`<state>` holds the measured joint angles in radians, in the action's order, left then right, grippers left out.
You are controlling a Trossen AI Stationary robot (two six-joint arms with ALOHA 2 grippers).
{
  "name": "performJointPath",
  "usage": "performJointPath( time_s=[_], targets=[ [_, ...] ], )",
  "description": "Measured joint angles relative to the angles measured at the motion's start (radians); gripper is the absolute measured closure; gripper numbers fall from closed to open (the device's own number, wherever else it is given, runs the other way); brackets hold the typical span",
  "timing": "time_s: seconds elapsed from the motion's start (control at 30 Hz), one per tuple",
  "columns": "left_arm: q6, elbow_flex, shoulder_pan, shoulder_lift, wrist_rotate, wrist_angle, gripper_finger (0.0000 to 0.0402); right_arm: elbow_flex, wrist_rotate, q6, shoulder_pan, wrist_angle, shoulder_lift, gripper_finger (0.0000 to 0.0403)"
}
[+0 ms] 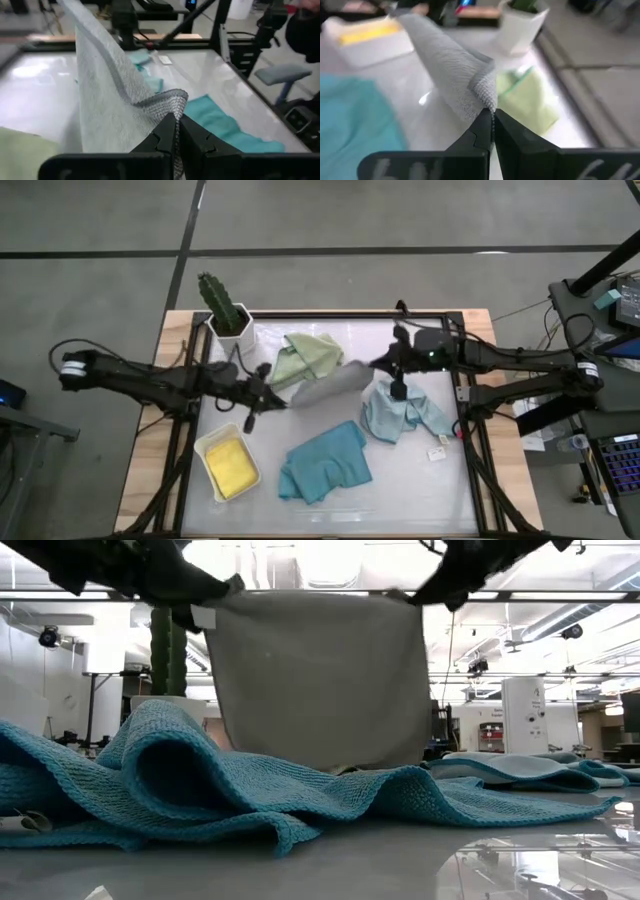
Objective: Fold microfiber towels
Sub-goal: Fold the gray microfiber towel
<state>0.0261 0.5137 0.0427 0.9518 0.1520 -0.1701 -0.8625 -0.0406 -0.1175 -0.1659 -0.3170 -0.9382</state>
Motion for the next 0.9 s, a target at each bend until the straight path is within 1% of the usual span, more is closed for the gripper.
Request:
performJointPath(
  time_s=[0.1, 0.2, 0.3, 0.37, 0.57, 0.63, 0.77, 0.9],
  targets=[
    [0.060, -0.011, 0.044, 0.079, 0.001, -0.051, 0.0401, 0.009, -0.041, 0.028, 0.042, -0.069, 0.000, 0.0394],
    [0.117, -0.012, 0.096, 0.156, 0.000, -0.056, 0.0401, 0.017, -0.099, 0.080, 0.083, -0.126, 0.000, 0.0394],
    [0.162, -0.006, 0.147, 0.229, -0.005, -0.077, 0.0401, 0.034, -0.156, 0.154, 0.126, -0.137, -0.007, 0.0394],
    [0.195, -0.007, 0.174, 0.280, -0.005, -0.119, 0.0401, 0.053, -0.180, 0.191, 0.157, -0.137, -0.009, 0.0394],
    [0.303, -0.004, 0.213, 0.403, -0.005, -0.200, 0.0401, 0.105, -0.187, 0.256, 0.239, -0.116, -0.046, 0.0394],
    [0.314, -0.004, 0.216, 0.447, -0.001, -0.250, 0.0401, 0.125, -0.187, 0.261, 0.253, -0.104, -0.066, 0.0394],
    [0.319, -0.002, 0.220, 0.516, 0.002, -0.329, 0.0401, 0.157, -0.203, 0.274, 0.260, -0.057, -0.125, 0.0394],
    [0.353, -0.001, 0.220, 0.553, 0.003, -0.338, 0.0401, 0.163, -0.204, 0.304, 0.260, -0.050, -0.201, 0.0394]
  ],
)
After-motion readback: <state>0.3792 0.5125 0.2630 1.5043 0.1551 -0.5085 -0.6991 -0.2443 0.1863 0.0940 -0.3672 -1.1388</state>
